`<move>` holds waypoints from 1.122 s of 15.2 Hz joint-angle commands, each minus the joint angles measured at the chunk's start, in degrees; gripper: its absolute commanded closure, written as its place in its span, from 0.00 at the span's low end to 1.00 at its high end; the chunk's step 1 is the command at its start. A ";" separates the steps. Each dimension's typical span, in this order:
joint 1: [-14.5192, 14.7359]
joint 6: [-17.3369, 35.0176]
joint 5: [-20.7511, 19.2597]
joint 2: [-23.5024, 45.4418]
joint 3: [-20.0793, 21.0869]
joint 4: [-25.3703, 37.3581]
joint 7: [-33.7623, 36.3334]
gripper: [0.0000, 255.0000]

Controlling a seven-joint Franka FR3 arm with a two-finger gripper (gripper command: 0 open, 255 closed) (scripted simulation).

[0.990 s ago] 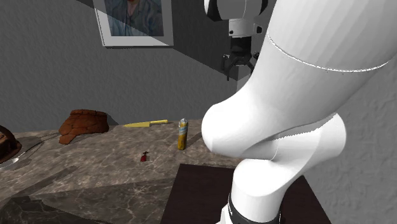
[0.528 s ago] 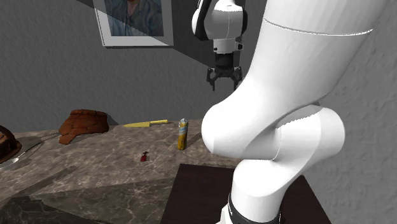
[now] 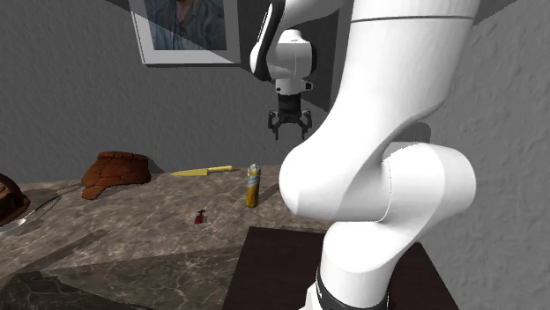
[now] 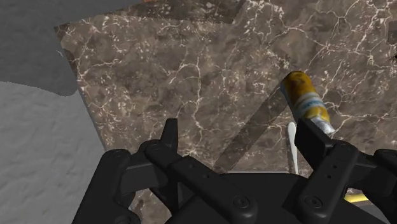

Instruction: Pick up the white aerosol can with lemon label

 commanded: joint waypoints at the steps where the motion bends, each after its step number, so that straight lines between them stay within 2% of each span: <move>1: 0.61 1.45 -0.52 4.04 0.67 2.32 0.42 0.00; 8: 3.76 5.34 -3.18 17.85 2.60 11.11 2.80 0.00; 15: 7.94 6.65 -6.02 31.71 3.37 22.54 4.49 0.00; 17: 8.17 7.19 -6.24 32.65 3.26 22.90 4.61 0.00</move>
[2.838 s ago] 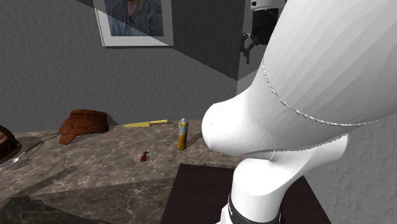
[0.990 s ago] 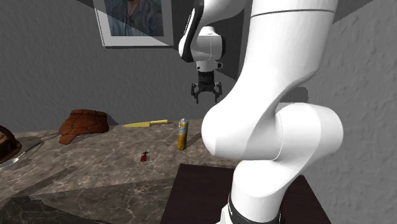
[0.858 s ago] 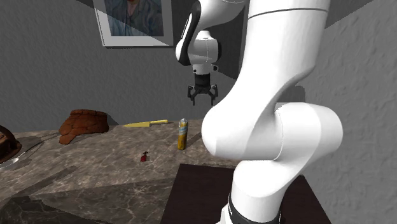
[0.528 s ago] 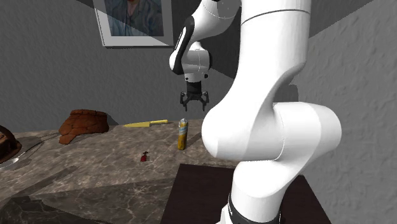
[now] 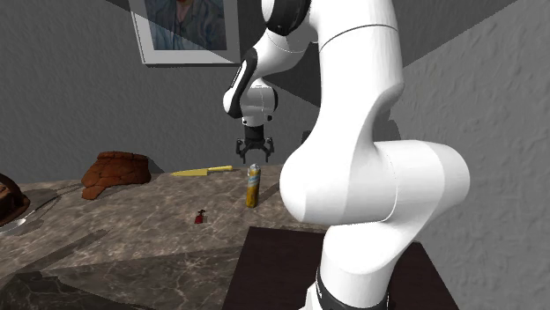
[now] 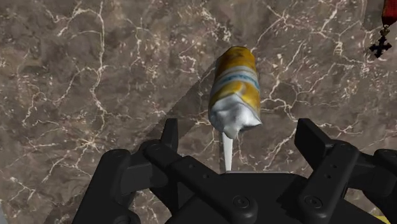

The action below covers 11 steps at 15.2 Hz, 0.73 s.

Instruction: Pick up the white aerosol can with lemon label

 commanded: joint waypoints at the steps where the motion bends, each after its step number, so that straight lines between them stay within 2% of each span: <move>1: 0.50 1.15 -0.40 1.48 -0.12 0.30 0.47 0.00; 8: 0.98 4.08 -1.26 4.67 -0.78 0.52 0.99 0.00; 9: 0.95 4.15 -1.27 4.70 -0.79 0.48 0.97 1.00; 11: 0.99 4.22 -1.28 4.70 -0.79 0.40 1.03 1.00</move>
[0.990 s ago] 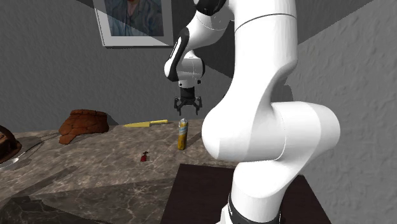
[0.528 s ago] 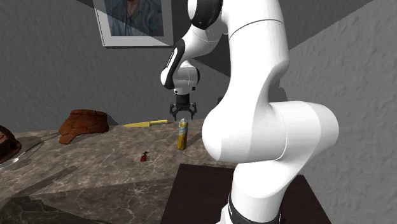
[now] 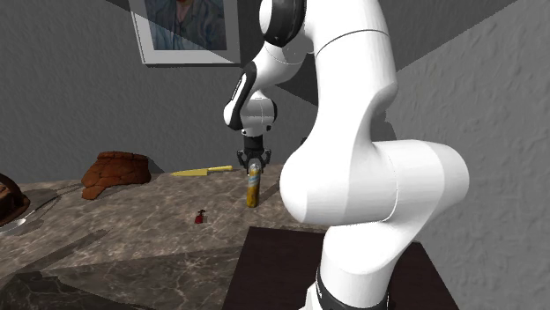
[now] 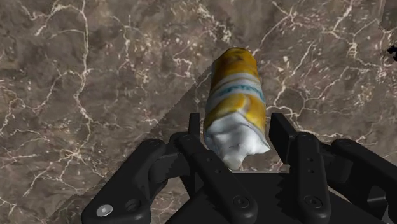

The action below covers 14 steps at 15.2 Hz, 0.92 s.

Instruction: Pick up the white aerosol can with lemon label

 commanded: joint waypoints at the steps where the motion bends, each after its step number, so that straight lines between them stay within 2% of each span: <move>1: 0.04 0.05 -0.01 0.12 0.01 -0.11 0.02 1.00; 7: 0.02 -0.15 0.02 0.10 0.03 0.07 -0.03 1.00; 14: -0.58 -3.85 1.11 -3.88 0.85 -0.15 -0.68 1.00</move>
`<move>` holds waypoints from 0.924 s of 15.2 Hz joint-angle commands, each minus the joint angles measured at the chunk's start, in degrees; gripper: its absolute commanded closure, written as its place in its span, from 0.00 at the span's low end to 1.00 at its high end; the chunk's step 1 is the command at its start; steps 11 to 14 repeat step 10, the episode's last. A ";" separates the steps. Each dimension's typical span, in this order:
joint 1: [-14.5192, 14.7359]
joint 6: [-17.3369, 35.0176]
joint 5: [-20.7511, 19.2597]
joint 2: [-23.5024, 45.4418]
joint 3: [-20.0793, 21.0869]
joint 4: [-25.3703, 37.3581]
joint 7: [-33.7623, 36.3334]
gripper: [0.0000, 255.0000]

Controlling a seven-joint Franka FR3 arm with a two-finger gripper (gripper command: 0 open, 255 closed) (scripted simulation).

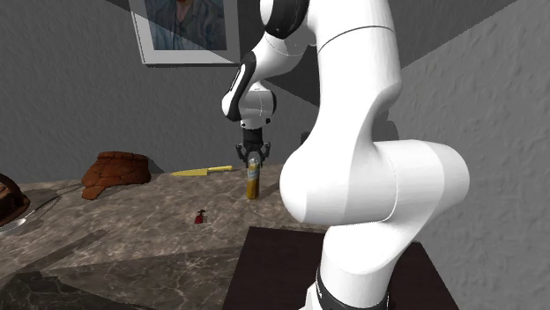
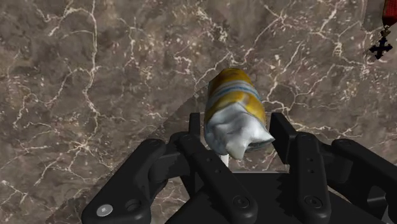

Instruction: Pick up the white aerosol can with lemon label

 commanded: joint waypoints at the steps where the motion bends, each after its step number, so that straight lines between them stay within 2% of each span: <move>1: -0.28 -1.06 0.32 -1.14 0.19 -0.04 -0.34 1.00; 8: -0.76 -5.05 1.40 -4.72 0.87 0.44 -1.00 1.00; 14: -0.77 -5.14 1.43 -4.79 0.88 0.46 -1.01 1.00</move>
